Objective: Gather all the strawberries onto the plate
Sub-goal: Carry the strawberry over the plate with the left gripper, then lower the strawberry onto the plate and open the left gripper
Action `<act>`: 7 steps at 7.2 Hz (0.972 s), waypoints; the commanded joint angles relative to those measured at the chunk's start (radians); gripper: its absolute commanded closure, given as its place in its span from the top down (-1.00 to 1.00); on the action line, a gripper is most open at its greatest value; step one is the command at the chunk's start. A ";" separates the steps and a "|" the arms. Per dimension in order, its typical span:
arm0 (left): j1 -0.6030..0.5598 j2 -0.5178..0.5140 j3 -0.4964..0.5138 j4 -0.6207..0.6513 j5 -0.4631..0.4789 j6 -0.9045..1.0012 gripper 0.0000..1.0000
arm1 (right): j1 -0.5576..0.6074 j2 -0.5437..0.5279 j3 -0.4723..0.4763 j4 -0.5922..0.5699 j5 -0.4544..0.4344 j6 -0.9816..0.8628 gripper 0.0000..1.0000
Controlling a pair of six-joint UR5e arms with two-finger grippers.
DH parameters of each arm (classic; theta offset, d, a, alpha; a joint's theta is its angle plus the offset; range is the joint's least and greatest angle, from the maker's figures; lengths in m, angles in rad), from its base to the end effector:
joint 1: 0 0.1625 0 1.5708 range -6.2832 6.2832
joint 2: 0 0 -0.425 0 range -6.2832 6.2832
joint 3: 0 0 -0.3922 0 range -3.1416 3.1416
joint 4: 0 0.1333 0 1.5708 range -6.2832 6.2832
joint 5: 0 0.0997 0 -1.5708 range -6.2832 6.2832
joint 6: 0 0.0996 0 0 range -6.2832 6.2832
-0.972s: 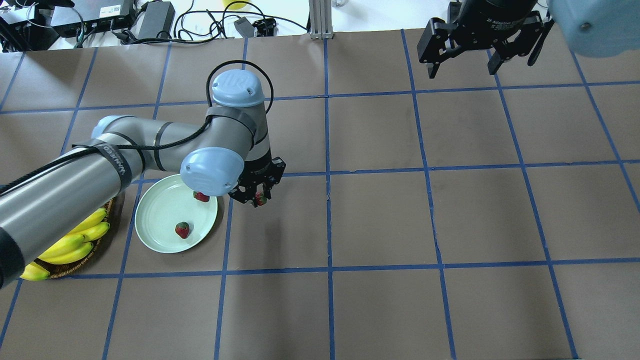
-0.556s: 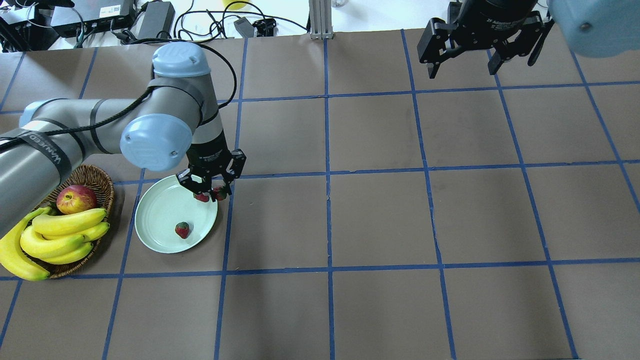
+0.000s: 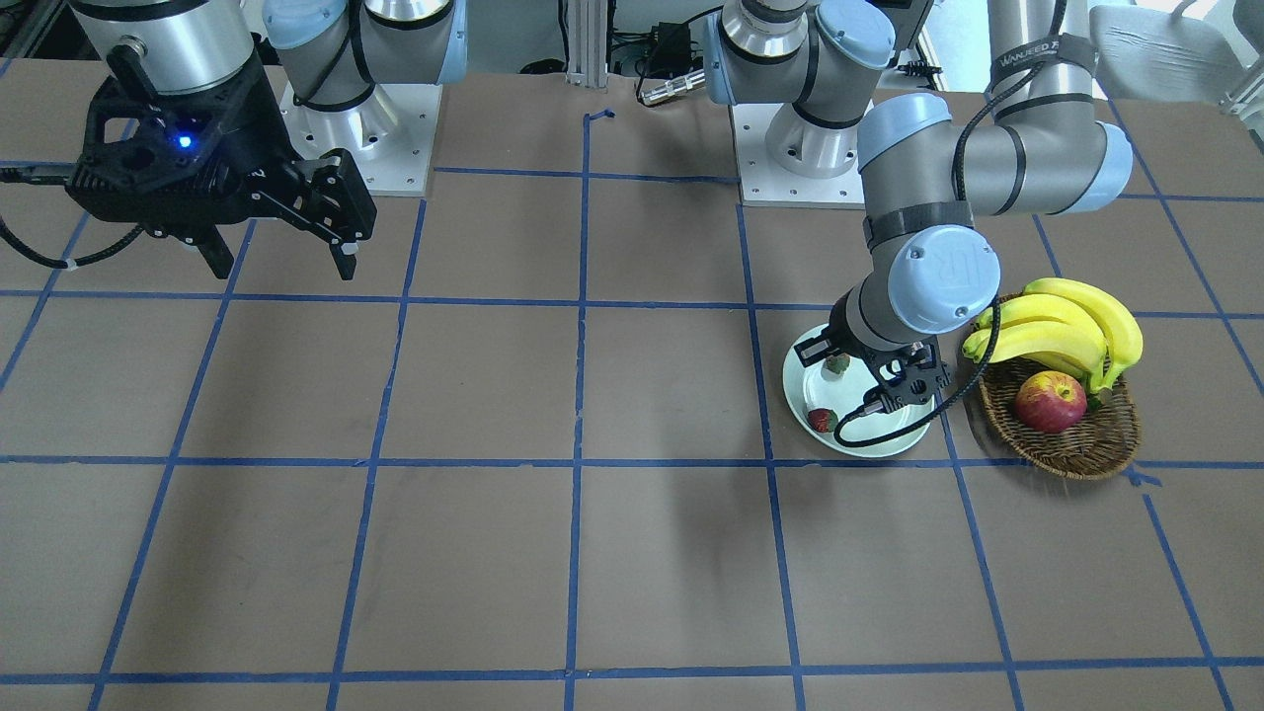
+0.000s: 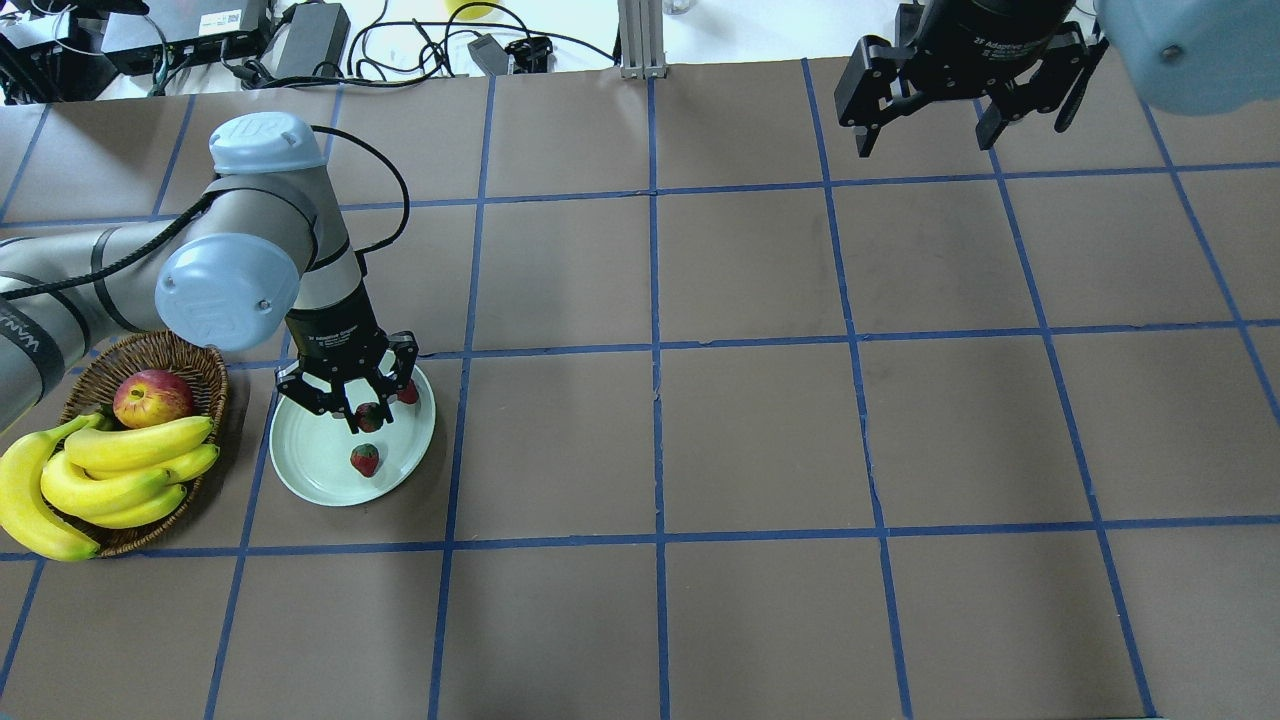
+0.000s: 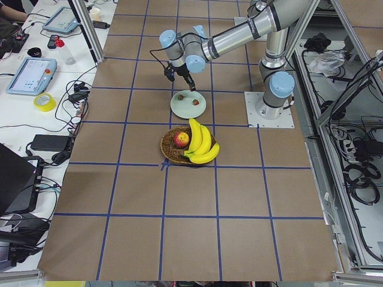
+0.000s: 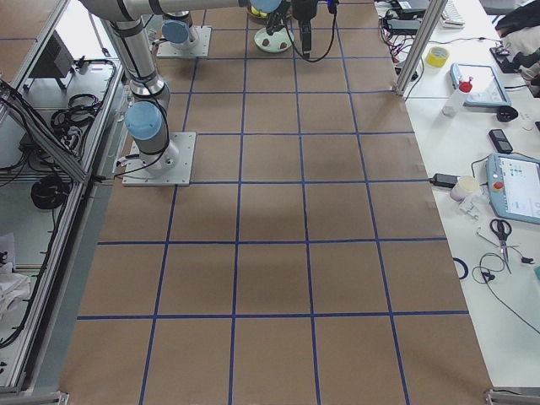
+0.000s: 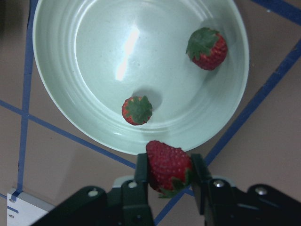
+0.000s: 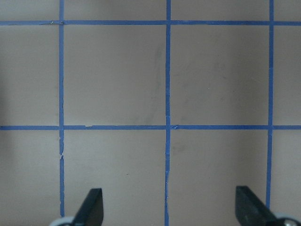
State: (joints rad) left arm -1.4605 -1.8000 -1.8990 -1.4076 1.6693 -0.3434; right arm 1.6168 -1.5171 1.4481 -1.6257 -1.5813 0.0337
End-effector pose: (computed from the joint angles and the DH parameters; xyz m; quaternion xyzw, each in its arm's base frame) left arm -0.0695 -0.4940 0.2391 -0.2109 0.9565 0.1887 0.0707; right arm 0.1563 -0.5187 0.5274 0.0058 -0.9981 0.0621 0.0028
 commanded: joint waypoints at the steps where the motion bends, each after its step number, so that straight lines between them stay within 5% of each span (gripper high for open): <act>1: 0.063 -0.025 -0.012 0.021 -0.002 0.066 -1.00 | 0.000 0.000 0.000 0.000 0.000 0.000 1.00; 5: 0.069 -0.082 -0.012 0.150 0.001 0.112 -1.00 | 0.000 0.000 0.000 0.000 0.001 -0.001 1.00; 6: 0.069 -0.084 -0.012 0.154 0.003 0.112 -0.48 | 0.000 0.000 0.000 0.000 0.001 0.000 1.00; 7: 0.069 -0.085 -0.015 0.154 0.003 0.112 0.30 | 0.000 0.000 0.000 0.000 0.001 0.000 1.00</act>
State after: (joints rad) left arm -1.3918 -1.8807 -1.9124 -1.2576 1.6713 -0.2321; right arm 1.6168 -1.5171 1.4481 -1.6260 -1.5802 0.0333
